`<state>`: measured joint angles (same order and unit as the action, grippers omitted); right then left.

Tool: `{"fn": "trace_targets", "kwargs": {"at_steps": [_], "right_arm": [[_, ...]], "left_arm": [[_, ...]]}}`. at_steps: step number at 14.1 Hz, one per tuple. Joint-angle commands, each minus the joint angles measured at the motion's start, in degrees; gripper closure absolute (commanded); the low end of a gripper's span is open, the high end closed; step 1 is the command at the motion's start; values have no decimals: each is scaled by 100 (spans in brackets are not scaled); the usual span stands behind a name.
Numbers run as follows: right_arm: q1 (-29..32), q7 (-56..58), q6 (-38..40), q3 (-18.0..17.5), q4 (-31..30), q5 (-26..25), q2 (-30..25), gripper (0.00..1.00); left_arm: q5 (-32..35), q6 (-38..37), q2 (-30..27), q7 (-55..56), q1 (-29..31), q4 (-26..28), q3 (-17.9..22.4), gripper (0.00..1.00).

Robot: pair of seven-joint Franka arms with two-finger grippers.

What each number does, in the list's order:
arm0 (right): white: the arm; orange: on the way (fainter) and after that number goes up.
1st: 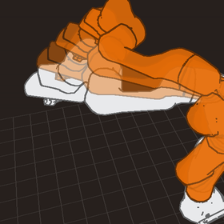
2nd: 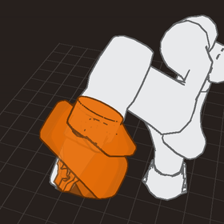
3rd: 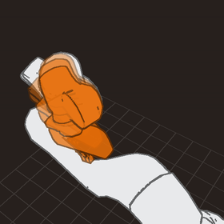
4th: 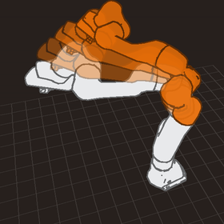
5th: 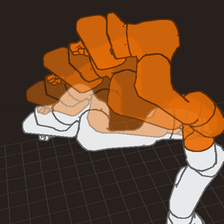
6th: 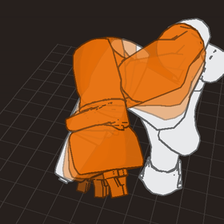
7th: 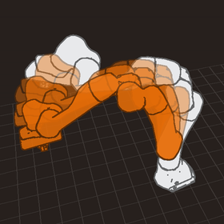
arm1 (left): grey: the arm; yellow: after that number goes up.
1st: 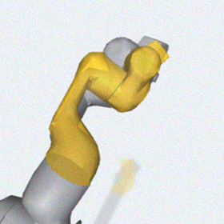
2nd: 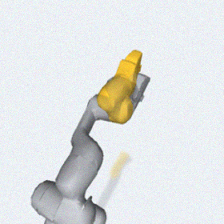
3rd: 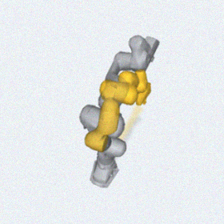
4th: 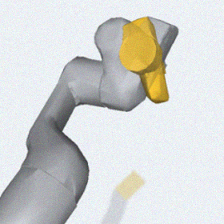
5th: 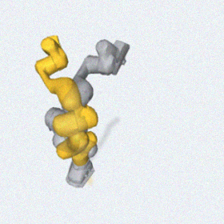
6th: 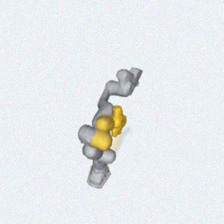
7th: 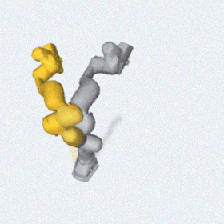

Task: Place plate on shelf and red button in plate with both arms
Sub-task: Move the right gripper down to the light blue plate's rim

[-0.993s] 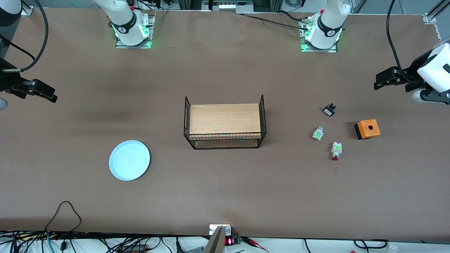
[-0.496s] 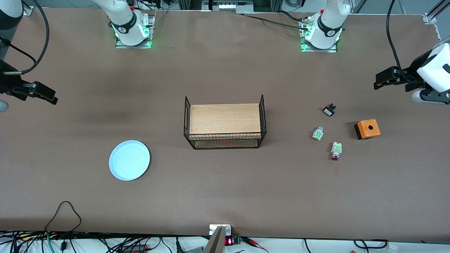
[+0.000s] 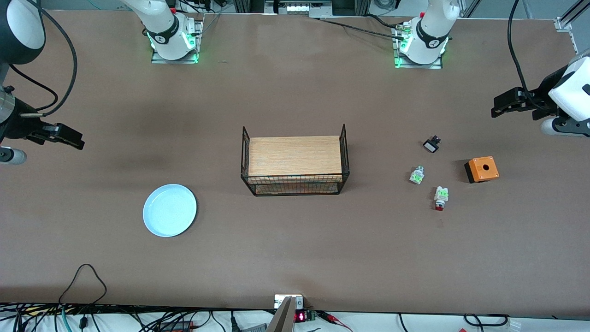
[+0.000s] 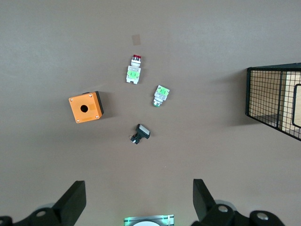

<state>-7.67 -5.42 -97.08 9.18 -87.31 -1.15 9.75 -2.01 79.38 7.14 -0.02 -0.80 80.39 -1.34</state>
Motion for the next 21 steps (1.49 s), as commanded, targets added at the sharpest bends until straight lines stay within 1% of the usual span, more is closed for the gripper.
{"fn": "trace_targets", "kwargs": {"at_steps": [1,2,4,7,11,15,16,18,21], "right_arm": [[37,67,-118,31,161,132,167,0],[2,-2,-118,31,170,106,315,0],[2,-12,-354,31,57,71,343,0],[28,-12,-1030,31,-417,71,492,0],[55,-21,-1575,22,-918,150,720,0],[169,-12,-3401,-4,-1394,150,1247,0],[169,75,-3614,-13,-1412,141,1361,0],[160,15,-3739,-65,-1359,141,1634,0],[90,-20,-4537,-118,-1359,194,2099,0]], "left_arm": [[122,-116,-107,46,1,-41,28,0],[122,-116,-125,2,45,-41,81,0],[104,-99,-169,-25,133,-41,81,0],[104,-29,-134,28,133,-41,46,0],[78,-28,-160,28,151,-50,81,0],[104,59,-125,45,142,-41,72,0],[104,60,-125,45,142,-32,55,0],[104,60,-125,54,133,-41,37,0],[95,60,-125,54,133,-41,37,0]]}}
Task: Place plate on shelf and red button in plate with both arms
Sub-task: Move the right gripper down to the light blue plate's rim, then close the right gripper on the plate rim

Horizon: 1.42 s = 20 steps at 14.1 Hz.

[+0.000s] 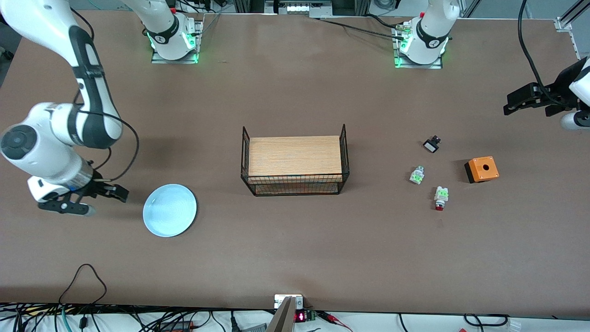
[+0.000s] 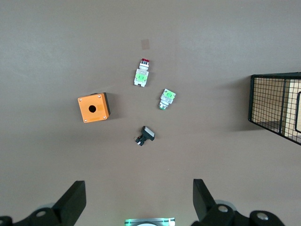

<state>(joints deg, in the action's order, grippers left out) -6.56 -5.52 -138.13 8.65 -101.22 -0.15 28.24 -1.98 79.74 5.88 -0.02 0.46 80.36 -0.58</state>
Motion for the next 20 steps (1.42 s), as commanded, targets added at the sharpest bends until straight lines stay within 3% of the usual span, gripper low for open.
{"fn": "trace_targets", "kwargs": {"at_steps": [1,6,11,16,20], "right_arm": [[-38,16,-642,-161,41,68,400,0],[-56,78,-1513,-267,111,42,1095,0],[15,43,-1996,-294,102,76,1324,0],[32,34,-2051,-294,93,86,1377,20],[24,7,-2208,-294,102,86,1587,23]], "left_arm": [[93,24,0,55,6,-38,-47,0],[93,15,0,55,6,-30,-39,0],[102,24,9,55,6,-38,-39,0],[102,24,9,55,-2,-29,-47,0],[102,24,9,55,-11,-29,-47,0]]}}
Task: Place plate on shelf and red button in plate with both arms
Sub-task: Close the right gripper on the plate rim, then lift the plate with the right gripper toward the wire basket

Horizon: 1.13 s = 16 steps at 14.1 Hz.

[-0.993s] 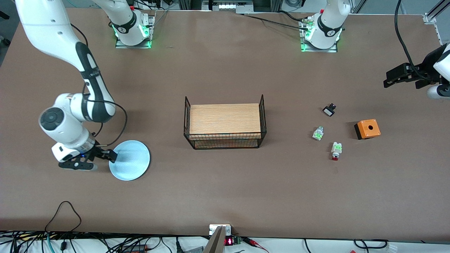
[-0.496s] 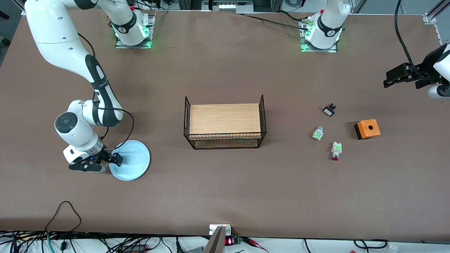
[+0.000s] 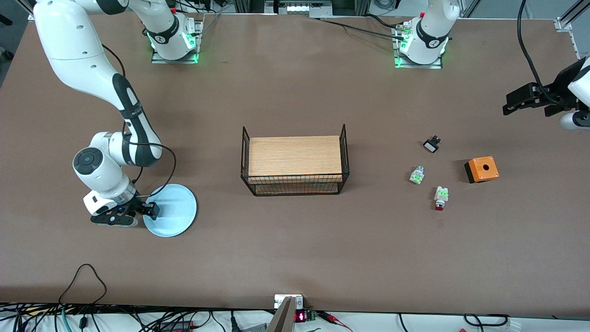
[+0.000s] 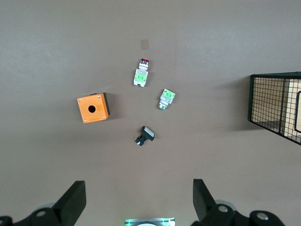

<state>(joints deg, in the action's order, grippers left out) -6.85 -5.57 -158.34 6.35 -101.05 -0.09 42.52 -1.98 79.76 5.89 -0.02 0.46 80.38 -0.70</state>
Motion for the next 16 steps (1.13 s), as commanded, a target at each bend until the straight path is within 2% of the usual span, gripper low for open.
{"fn": "trace_targets", "kwargs": {"at_steps": [1,3,5,7,9,11,16], "right_arm": [[44,30,-232,-64,85,54,160,34],[26,30,-207,-64,68,88,125,55],[26,74,-6,-64,41,97,73,83],[17,65,546,-72,67,97,-85,100],[0,47,944,-73,94,280,-243,100],[-35,21,1285,-73,94,702,-462,100],[-97,3,2401,-64,102,774,-1130,100]], "left_arm": [[102,22,17,55,-20,-31,-36,0],[102,31,35,55,-37,-31,-27,0],[102,31,35,55,-55,-31,-27,0],[102,31,35,63,-55,-31,-36,0],[102,31,35,55,-55,-31,-36,0],[102,31,44,63,-55,-31,-36,0],[110,31,44,55,-55,-31,-36,0]]}}
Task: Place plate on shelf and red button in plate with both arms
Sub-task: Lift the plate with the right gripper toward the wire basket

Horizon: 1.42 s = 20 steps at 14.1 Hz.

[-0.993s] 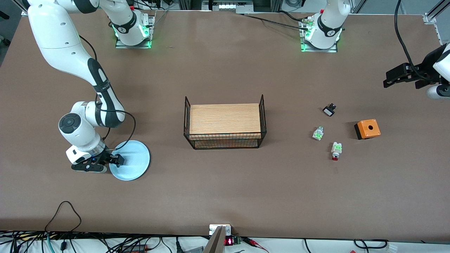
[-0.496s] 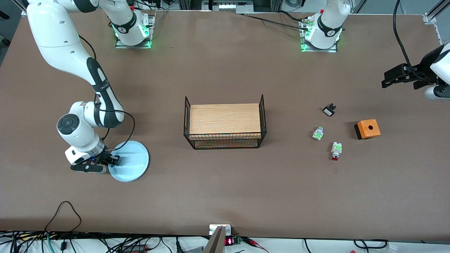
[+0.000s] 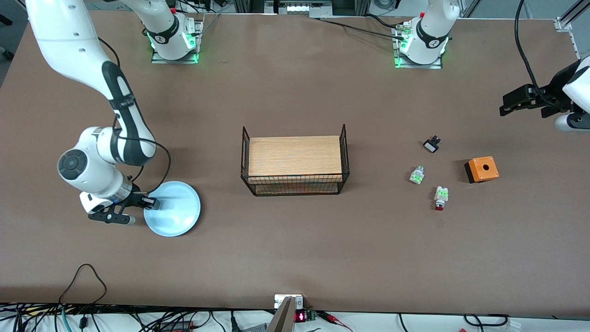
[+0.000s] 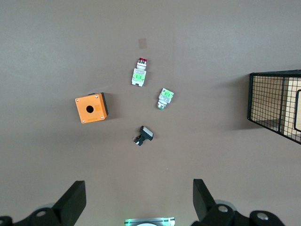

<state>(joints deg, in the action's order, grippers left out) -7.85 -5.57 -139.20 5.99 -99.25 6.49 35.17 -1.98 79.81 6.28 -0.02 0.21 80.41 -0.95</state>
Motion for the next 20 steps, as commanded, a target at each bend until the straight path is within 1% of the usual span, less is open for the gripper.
{"fn": "trace_targets", "kwargs": {"at_steps": [1,4,6,9,13,15,17,19,20], "right_arm": [[3,-5,769,-19,-77,116,-545,100],[3,-171,1946,-10,28,89,-1212,100],[-6,-181,2877,8,571,-16,-1399,100],[-24,-146,3923,17,1344,-349,-1583,100],[-243,-181,5129,25,2023,-394,-1882,100],[-409,-181,5438,25,2217,-561,-2014,100],[-542,-190,5535,25,2287,-623,-2233,100],[-743,-617,5597,17,2393,-605,-2287,100],[-927,-1125,5606,-1,2419,-596,-2295,100]], "left_arm": [[110,26,4,55,-39,-34,-10,0],[110,17,48,63,-74,-25,-19,0],[110,26,57,55,-65,-34,-19,0],[110,17,48,55,-65,-43,-19,0],[110,26,48,55,-48,-43,-10,0],[110,8,48,55,-48,-43,-10,0],[102,17,48,55,-48,-52,-10,0],[102,17,48,55,-48,-43,-10,0],[102,17,48,55,-48,-43,-10,0]]}}
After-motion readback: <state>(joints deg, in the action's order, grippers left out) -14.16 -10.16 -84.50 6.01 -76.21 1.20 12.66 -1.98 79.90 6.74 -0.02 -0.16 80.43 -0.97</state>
